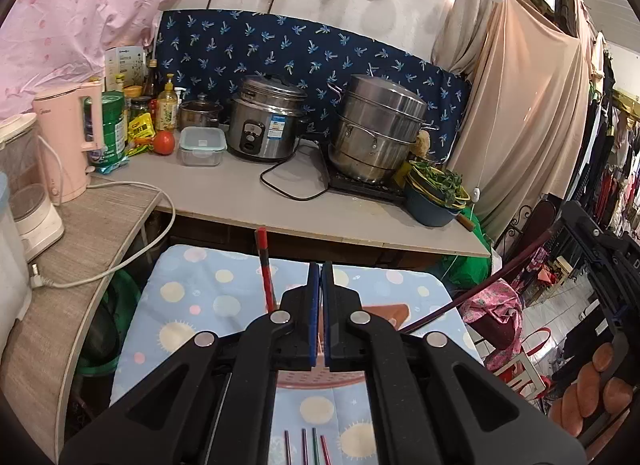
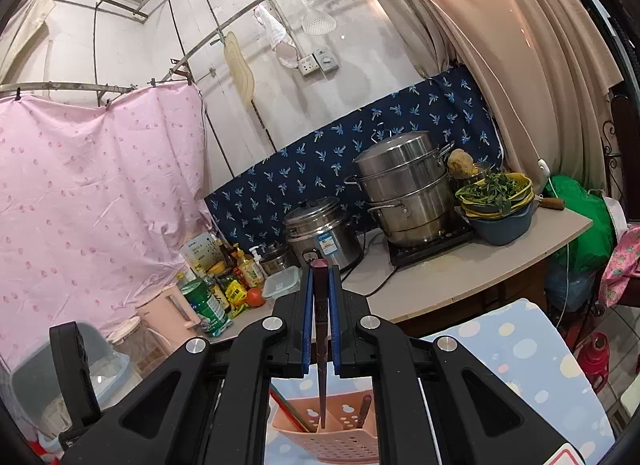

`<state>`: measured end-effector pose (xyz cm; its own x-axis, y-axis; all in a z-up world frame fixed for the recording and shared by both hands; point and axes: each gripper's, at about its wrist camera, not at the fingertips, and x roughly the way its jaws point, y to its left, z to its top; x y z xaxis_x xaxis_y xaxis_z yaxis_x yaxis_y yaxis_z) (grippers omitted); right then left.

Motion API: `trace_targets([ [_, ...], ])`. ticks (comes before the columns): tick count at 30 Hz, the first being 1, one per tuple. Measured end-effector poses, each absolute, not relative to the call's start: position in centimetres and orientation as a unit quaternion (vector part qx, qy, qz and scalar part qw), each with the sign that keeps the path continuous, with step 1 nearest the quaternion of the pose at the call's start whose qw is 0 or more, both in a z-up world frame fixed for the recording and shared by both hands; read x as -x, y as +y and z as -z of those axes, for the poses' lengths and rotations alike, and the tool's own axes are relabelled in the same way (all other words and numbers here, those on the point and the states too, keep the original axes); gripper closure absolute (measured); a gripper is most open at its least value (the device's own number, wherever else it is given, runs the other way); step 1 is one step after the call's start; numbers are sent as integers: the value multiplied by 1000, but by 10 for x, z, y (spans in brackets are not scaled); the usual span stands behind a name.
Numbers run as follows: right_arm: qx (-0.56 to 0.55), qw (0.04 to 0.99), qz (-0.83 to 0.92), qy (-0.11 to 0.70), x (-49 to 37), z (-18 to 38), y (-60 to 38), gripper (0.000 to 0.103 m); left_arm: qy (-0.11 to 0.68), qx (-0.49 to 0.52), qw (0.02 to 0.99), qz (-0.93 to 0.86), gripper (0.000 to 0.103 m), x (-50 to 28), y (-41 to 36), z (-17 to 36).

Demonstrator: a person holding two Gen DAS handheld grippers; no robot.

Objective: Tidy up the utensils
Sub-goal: 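Lower spoon and chopstick into the caddy and open both tools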

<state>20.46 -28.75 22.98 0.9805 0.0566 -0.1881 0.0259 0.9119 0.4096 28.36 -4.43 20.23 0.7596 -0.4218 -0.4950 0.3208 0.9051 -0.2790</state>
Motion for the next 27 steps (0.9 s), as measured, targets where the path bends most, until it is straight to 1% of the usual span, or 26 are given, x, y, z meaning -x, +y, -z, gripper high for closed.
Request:
trace_targets([
  [11, -192, 966, -1, 172, -248, -173, -282, 96, 333, 84, 919, 195, 102, -317, -59, -150],
  [16, -190, 965, 0, 181, -249, -162, -281, 94, 352, 83, 914, 185, 101, -325, -58, -135],
  [20, -188, 966, 0, 179, -246, -162, -282, 91, 351, 80, 916, 176, 100, -324, -55, -131],
  [21, -189, 966, -1, 178, -243, -163, -282, 91, 351, 81, 917, 173, 97, -323, -54, -131],
  [25, -186, 967, -4, 175, -232, -166, -281, 89, 344, 89, 919, 168, 78, -317, -48, -136],
  [27, -180, 968, -4, 174, -227, -168, -279, 88, 339, 85, 922, 165, 76, -314, -48, -139],
])
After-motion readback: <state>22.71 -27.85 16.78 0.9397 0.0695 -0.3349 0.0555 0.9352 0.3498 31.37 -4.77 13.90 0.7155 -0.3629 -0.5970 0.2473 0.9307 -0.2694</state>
